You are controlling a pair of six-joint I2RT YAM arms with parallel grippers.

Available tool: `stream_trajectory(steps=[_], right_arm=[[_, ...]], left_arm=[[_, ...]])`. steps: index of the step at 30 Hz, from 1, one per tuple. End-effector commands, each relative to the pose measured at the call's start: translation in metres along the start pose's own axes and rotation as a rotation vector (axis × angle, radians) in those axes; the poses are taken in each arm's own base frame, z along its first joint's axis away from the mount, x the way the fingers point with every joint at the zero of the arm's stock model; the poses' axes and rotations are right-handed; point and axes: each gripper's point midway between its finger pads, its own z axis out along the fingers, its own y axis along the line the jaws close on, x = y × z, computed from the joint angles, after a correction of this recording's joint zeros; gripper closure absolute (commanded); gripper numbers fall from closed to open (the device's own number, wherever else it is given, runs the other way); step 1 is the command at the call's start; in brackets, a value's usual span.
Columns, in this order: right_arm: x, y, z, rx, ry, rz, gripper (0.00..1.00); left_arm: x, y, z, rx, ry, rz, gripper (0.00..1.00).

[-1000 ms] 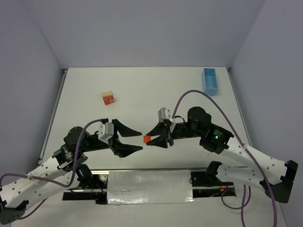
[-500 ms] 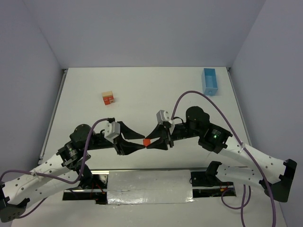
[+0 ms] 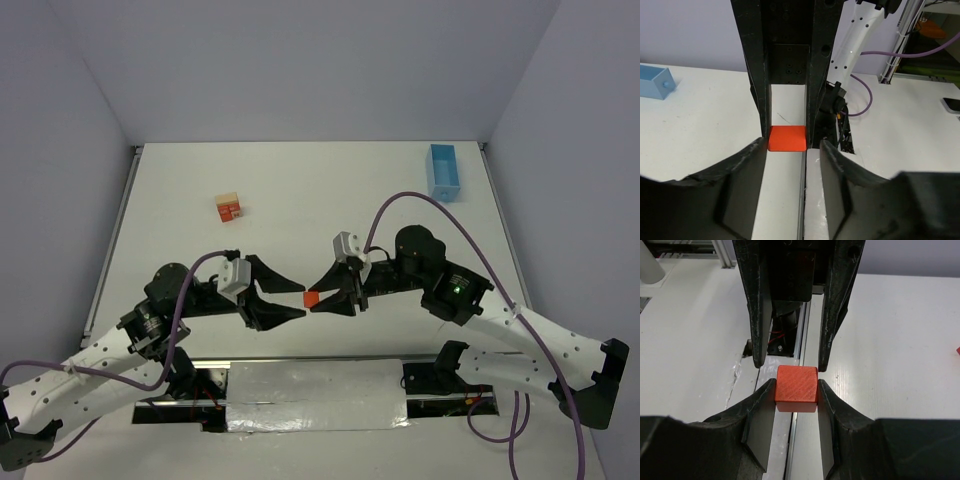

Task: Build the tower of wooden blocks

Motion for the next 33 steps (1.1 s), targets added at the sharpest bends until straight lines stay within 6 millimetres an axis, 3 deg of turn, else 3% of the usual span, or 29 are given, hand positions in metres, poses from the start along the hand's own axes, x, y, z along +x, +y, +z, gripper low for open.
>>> stream_trajectory(steps=[1,10,15,16,20,25,33], right_arm=[[-0.0229,-0.001,-0.0048,0.011,-0.054,-0.052,1.0],[-0.023,0.0062,-0.0034,-0.033,-0.055,-0.054,1.0],[-0.0217,0.0016,-0.0032,-0.006,-0.051,-0.047,1.0],[-0.0223,0.0014,-0.0032,-0.007,-0.053,-0.046,1.0],[-0.0244,0.0015,-0.0038,-0.004,-0.061,-0.048,1.0],[-0.028,0.0013,-0.0055,0.006,-0.07,-0.055,1.0],[-0.0233,-0.0005,-0.0036,0.008,-0.057,-0.048,1.0]], left_arm=[[-0.0259,-0.0078,0.0022,0.039,-0.062,0.055,0.4],[-0.025,-0.0044,0.0026,0.021,-0.061,0.055,0.31],[-0.0248,-0.0084,0.0028,0.046,-0.057,0.057,0.51],[-0.0249,-0.0077,0.0031,0.043,-0.057,0.056,0.51],[-0.0221,-0.0069,0.0043,0.043,-0.05,0.049,0.38],[-0.0204,-0.007,0.005,0.047,-0.044,0.046,0.38],[-0.0221,-0.0085,0.0045,0.053,-0.044,0.05,0.67]])
